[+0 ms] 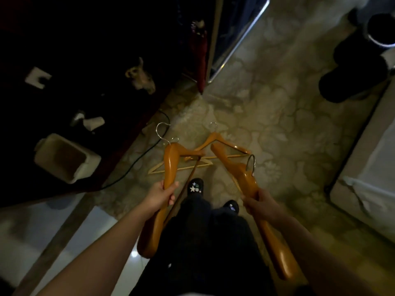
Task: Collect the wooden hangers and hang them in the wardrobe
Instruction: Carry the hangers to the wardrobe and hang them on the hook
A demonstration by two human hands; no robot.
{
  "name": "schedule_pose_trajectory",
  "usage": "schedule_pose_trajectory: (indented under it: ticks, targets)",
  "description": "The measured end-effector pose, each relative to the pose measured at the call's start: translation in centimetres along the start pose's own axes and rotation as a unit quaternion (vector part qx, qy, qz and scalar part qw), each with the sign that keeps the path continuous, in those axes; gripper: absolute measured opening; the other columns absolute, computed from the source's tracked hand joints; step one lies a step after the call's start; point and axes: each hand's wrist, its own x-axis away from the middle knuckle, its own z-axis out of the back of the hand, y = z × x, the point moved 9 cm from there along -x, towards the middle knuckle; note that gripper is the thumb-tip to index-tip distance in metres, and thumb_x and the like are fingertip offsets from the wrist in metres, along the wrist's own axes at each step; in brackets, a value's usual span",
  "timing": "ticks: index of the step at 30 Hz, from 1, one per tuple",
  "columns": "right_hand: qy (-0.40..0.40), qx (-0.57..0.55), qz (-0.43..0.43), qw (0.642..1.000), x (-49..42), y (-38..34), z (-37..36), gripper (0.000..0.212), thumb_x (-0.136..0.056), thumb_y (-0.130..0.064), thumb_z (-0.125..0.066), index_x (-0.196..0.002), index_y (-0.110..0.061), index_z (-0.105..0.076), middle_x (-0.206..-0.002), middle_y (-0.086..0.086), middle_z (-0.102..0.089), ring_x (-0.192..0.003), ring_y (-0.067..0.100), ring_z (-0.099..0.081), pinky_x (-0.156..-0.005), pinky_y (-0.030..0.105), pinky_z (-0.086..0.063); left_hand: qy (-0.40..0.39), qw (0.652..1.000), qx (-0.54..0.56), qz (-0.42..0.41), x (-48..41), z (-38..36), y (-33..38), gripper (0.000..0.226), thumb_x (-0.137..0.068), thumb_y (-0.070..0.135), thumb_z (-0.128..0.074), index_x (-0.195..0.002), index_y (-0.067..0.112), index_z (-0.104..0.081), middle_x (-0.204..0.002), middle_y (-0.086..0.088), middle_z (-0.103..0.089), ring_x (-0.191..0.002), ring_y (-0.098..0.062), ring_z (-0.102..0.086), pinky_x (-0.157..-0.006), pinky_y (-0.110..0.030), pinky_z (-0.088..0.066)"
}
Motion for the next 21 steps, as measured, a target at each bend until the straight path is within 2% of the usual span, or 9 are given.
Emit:
schedule_pose_trajectory:
  ticks: [3,5,10,15,21]
  targets:
    - [-0.023,0.021,0.009,0.999,1.3,-3.3,-1.9,0.015,-0.091,-0.025,-0.056,-0.084,-0.012,-0.055,-0.075,0.007,-0.059,-0.065,0.016,-0.056,-0.061,0.025,-0.047,0.03,0.999,0.034,0.008,2.3,3.4,-1.1,0.019,-0.094,0.029,-0.05,-0.08,0.017,-0.049,-0.055,0.001,-0.053,-0.042,-0.007,-0.05,-0.051,-0.021,-0.042]
    - [-0.041,0.057,0.016,0.997,1.7,-5.4,-3.1,0.02,-0.093,-0.026,-0.053,-0.078,-0.012,-0.056,-0.072,0.005,-0.057,-0.063,0.015,-0.054,-0.059,0.024,-0.045,0.047,0.996,0.068,0.019,3.5,5.0,-1.9,0.023,-0.095,0.032,-0.048,-0.079,0.015,-0.05,-0.054,0.0,-0.053,-0.044,-0.008,-0.05,-0.053,-0.022,-0.042]
    - [-0.104,0.105,0.03,0.989,2.2,-9.5,-5.5,0.021,-0.095,-0.026,-0.048,-0.085,-0.007,-0.053,-0.064,0.004,-0.05,-0.054,0.015,-0.046,-0.054,0.023,-0.041,0.1,0.986,0.129,0.036,6.2,8.0,-4.9,0.031,-0.095,0.04,-0.044,-0.081,0.014,-0.053,-0.06,-0.002,-0.055,-0.055,-0.015,-0.052,-0.065,-0.028,-0.043]
    - [-0.131,0.197,0.025,0.971,1.6,-12.0,-6.5,0.031,-0.094,-0.038,-0.046,-0.085,-0.009,-0.054,-0.067,0.005,-0.055,-0.057,0.014,-0.051,-0.056,0.023,-0.046,0.141,0.969,0.19,0.072,8.4,8.2,-8.7,0.031,-0.094,0.04,-0.046,-0.086,0.012,-0.055,-0.063,-0.004,-0.056,-0.058,-0.016,-0.054,-0.064,-0.028,-0.046]
    - [-0.172,0.281,0.026,0.944,-0.6,-14.6,-6.5,0.034,-0.093,-0.04,-0.047,-0.091,-0.007,-0.055,-0.064,0.005,-0.055,-0.052,0.014,-0.051,-0.054,0.025,-0.045,0.193,0.938,0.27,0.101,11.3,5.6,-12.1,0.031,-0.096,0.034,-0.045,-0.076,0.011,-0.052,-0.058,-0.005,-0.052,-0.053,-0.017,-0.051,-0.056,-0.025,-0.044]
